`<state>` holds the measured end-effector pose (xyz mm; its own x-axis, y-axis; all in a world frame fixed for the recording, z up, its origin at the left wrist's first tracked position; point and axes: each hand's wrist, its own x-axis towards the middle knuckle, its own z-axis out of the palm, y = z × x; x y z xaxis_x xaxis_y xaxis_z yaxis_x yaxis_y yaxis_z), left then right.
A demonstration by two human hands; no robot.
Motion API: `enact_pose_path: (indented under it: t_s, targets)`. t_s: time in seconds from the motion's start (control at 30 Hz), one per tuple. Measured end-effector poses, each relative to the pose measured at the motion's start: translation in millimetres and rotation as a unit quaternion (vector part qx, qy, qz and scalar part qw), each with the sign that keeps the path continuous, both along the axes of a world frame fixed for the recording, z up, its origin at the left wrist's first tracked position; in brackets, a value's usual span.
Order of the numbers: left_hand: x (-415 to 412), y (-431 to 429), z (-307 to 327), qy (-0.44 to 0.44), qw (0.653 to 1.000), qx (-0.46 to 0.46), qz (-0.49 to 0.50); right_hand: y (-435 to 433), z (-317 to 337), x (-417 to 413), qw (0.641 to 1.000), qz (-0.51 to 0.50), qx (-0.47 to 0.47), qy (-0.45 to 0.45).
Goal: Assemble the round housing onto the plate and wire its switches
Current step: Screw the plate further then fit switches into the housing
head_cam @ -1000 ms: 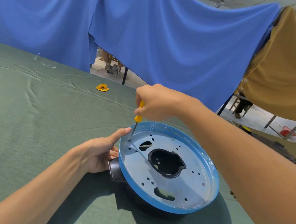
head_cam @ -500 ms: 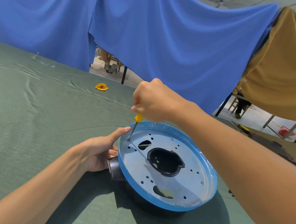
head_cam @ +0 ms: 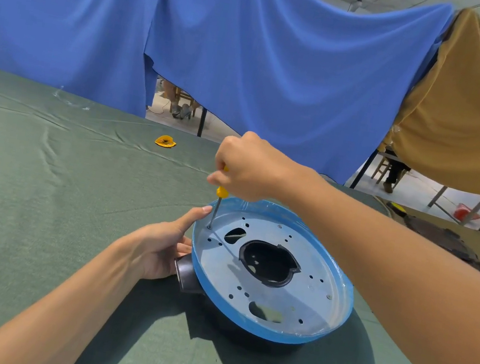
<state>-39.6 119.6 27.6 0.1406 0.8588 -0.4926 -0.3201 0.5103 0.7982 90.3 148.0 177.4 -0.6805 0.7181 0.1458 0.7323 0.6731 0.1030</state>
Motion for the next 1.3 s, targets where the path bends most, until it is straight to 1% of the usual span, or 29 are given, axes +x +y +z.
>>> enact_pose_path:
  t_s: [0.07,0.13,0.2,0.27,0.37,0.43,0.5,0.57,0.63,0.73,0.8,0.87,0.97,1.03,1.1,1.2,1.3]
  targets:
    - [0,0,0,-0.003,1.0,-0.001,-0.001,2,-4,-2,0.999,-0.045,0.009,0.009]
    - [0,0,0,-0.003,1.0,-0.001,-0.004,3,-1,-2,0.997,-0.079,-0.005,-0.011]
    - [-1,-1,0,-0.003,1.0,0.0,-0.007,0,8,-1,0.994,-0.078,-0.04,-0.07]
    - [-1,0,0,-0.003,1.0,-0.002,-0.008,0,13,-1,0.992,-0.054,-0.059,-0.102]
    - [-1,0,0,-0.002,1.0,-0.003,-0.005,2,11,0,0.996,0.003,-0.007,-0.084]
    - [-1,-1,0,0.0,1.0,-0.002,-0.005,2,7,0,0.999,0.009,0.01,-0.052]
    - [0,-1,0,0.001,1.0,-0.003,-0.004,3,5,0,1.0,-0.012,0.009,-0.027]
    - [0,-1,0,0.0,1.0,-0.004,-0.004,6,3,-1,0.999,-0.044,-0.004,-0.027]
    - [0,-1,1,-0.002,1.0,-0.002,-0.004,6,6,0,0.996,-0.064,-0.029,-0.052]
    - [-1,-1,0,-0.001,1.0,0.003,-0.002,3,13,3,0.993,-0.06,-0.071,-0.076]
    - [0,-1,0,-0.002,1.0,0.002,-0.004,1,16,5,0.997,-0.014,-0.047,-0.066]
    - [0,0,0,0.0,1.0,0.001,-0.004,-1,14,5,0.999,0.031,-0.02,-0.037]
    - [0,0,-1,0.002,1.0,0.003,0.003,0,9,3,0.999,0.029,0.014,0.004]
    - [-1,0,-1,0.004,1.0,0.008,0.007,0,8,3,0.999,0.025,0.021,0.026]
    - [0,-1,-1,0.008,1.0,0.008,0.005,1,10,3,1.0,0.023,0.005,0.018]
    - [0,-1,0,0.008,1.0,0.003,0.002,-1,16,5,0.998,0.005,-0.048,-0.039]
    - [-1,-2,2,0.005,1.0,-0.004,-0.001,-1,16,6,0.999,0.01,-0.041,-0.031]
